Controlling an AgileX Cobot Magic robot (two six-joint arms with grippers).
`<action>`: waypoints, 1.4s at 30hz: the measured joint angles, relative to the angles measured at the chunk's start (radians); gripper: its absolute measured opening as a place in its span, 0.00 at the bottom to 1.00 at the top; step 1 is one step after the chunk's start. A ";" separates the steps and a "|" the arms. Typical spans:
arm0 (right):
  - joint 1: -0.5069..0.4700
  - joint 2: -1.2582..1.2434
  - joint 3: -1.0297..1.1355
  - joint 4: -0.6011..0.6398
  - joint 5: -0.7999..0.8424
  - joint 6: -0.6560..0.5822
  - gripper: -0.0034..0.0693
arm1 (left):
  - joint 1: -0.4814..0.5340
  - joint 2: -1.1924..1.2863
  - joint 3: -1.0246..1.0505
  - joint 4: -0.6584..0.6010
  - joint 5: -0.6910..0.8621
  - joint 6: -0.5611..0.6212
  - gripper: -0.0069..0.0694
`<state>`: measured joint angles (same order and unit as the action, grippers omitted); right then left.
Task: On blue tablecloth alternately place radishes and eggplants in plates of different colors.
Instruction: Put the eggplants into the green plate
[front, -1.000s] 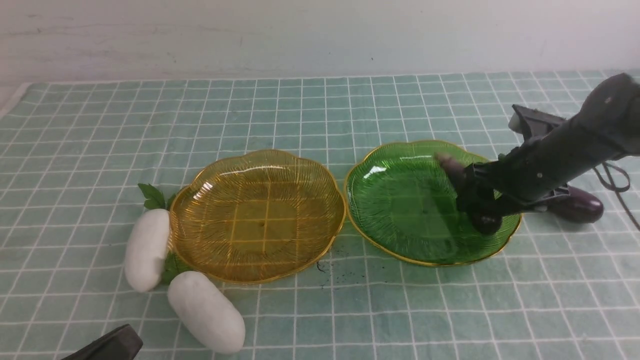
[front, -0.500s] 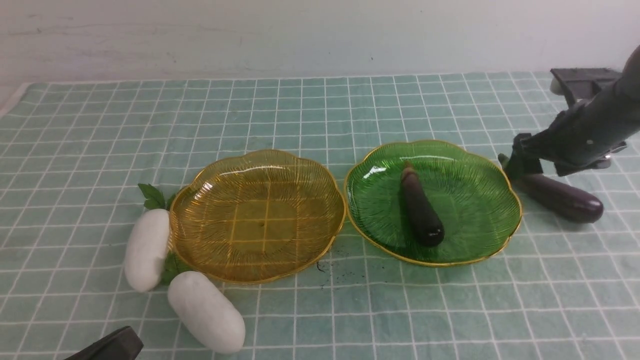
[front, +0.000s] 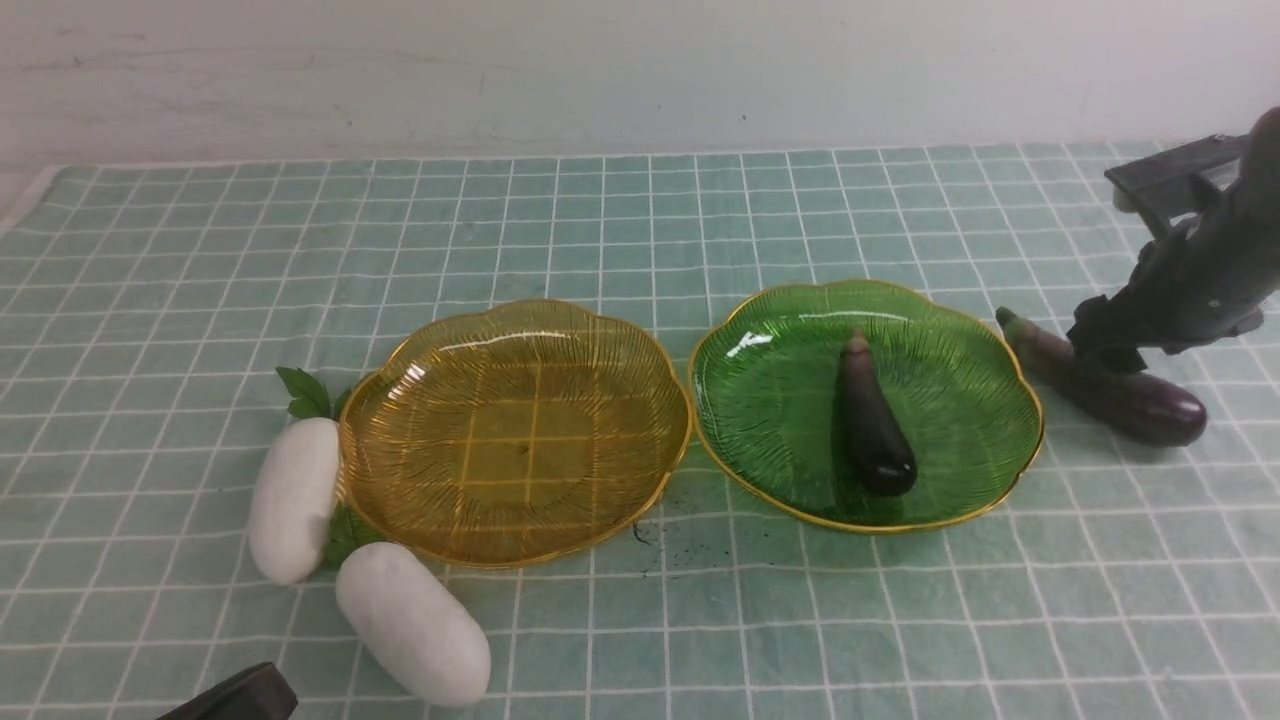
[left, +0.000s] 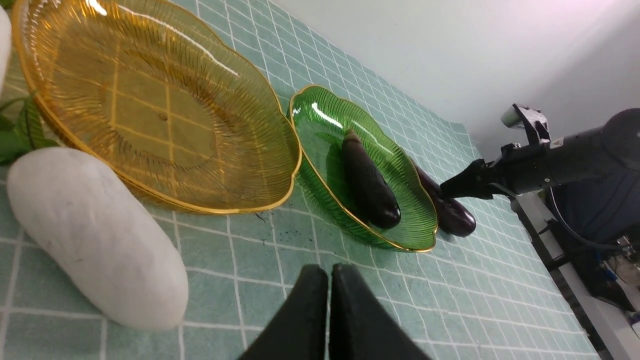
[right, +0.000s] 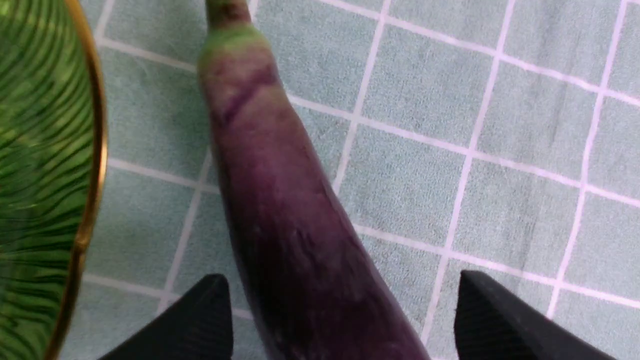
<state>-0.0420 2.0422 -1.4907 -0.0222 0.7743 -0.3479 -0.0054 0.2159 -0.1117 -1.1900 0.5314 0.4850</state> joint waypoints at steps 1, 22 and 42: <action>0.000 0.013 0.000 -0.010 -0.004 0.000 0.79 | 0.000 0.000 0.000 0.000 0.004 0.000 0.08; 0.000 0.082 -0.065 -0.051 0.099 0.141 0.55 | 0.000 0.000 0.000 0.048 0.042 0.001 0.08; 0.055 0.082 -0.373 0.442 0.456 0.170 0.55 | 0.000 0.000 0.000 0.081 0.043 0.001 0.08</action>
<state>0.0131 2.1240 -1.8633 0.4201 1.2305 -0.1780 -0.0054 0.2159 -0.1117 -1.1089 0.5740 0.4860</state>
